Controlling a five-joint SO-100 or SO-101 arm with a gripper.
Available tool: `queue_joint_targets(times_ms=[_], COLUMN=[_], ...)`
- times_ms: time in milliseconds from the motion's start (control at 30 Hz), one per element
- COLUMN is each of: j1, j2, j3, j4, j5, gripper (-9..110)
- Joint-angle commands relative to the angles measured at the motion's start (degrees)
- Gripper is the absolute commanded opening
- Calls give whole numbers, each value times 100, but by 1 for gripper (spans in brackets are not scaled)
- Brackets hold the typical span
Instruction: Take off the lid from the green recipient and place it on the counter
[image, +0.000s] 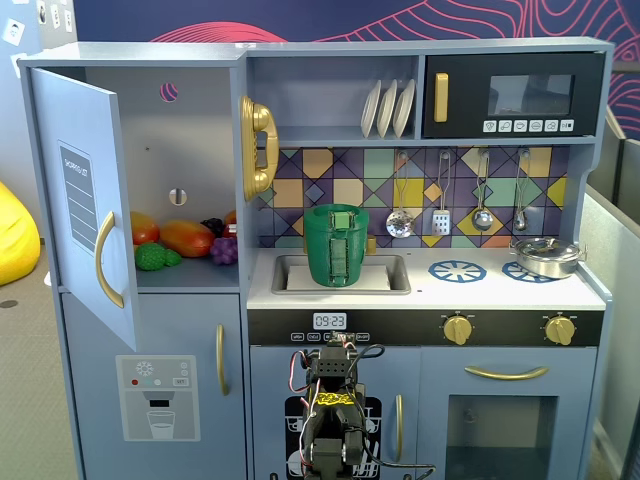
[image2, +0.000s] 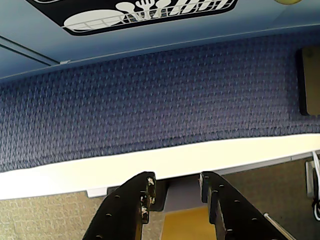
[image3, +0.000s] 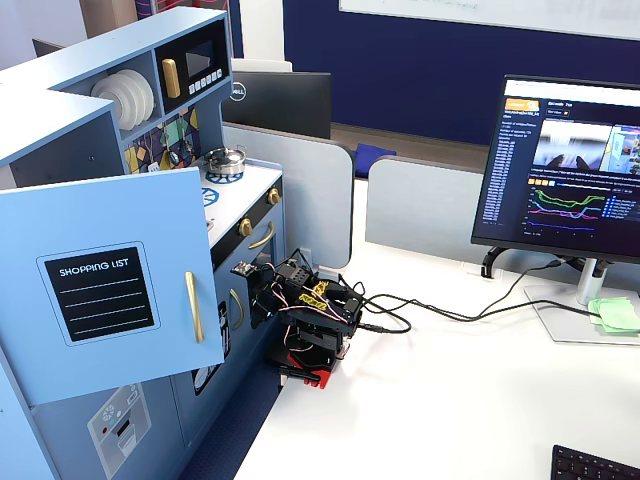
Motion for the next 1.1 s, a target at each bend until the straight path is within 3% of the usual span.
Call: queue_joint_targets(times_ms=[0, 467, 633, 800, 1067], j1=[343, 352, 721, 782, 519], j2=[-35, -35, -105, -791, -2584], j3=[88, 79, -466, -2021, -4641], j4=[1011, 835, -888, -2663, -4922], j5=[202, 334, 694, 44, -299], gripper=[0, 0, 0, 0, 25])
